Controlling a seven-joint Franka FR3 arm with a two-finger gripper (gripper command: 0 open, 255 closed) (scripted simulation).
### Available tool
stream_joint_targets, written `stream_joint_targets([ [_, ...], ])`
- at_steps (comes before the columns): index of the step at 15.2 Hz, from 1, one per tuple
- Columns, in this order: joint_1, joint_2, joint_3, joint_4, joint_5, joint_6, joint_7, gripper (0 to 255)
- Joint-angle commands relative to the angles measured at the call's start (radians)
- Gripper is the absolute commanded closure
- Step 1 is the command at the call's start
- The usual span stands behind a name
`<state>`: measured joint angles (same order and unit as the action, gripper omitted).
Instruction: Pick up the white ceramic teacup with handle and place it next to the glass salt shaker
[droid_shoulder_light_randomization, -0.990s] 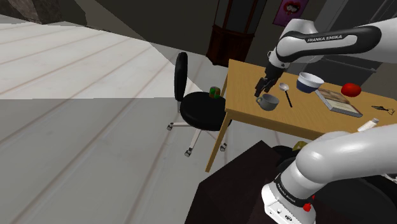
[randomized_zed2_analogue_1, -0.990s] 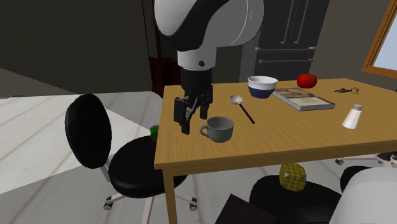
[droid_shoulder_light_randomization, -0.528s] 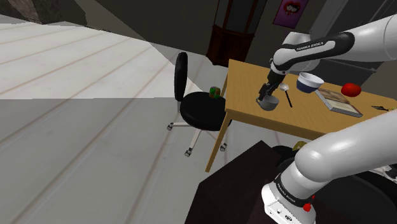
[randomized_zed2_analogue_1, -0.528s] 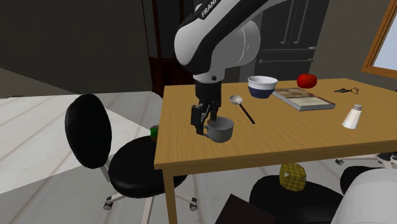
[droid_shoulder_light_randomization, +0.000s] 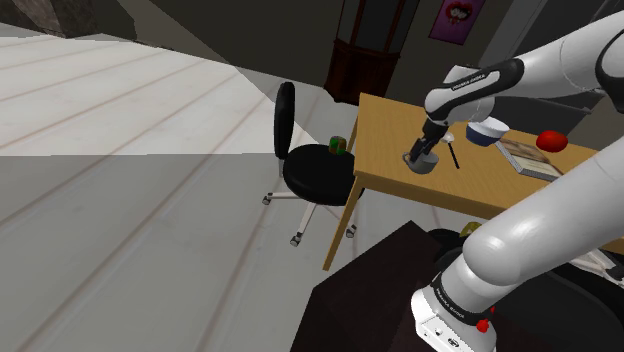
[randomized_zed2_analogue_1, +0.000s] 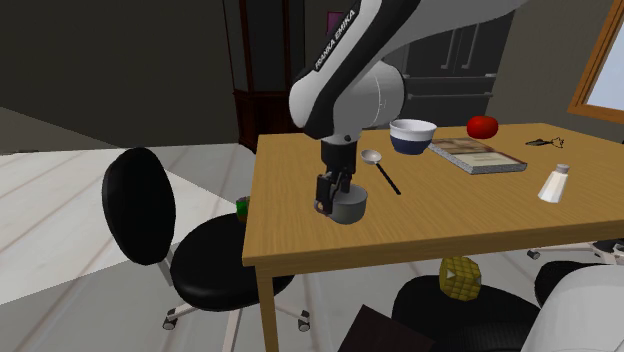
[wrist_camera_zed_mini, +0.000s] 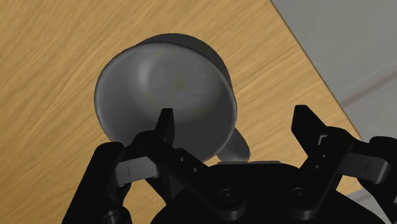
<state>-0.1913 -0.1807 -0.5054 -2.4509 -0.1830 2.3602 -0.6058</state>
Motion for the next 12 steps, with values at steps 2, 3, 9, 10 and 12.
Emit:
stream_joint_targets([
  [2, 0.002, 0.038, -0.010, -0.013, 0.015, 0.049, -0.014, 0],
  [3, 0.004, 0.050, -0.012, -0.017, 0.021, 0.064, -0.019, 0],
  [9, 0.005, 0.069, -0.016, -0.023, 0.031, 0.088, -0.027, 0],
  [10, 0.005, 0.069, -0.016, -0.023, 0.031, 0.088, -0.027, 0],
  [12, 0.005, 0.069, -0.016, -0.022, 0.031, 0.088, -0.026, 0],
])
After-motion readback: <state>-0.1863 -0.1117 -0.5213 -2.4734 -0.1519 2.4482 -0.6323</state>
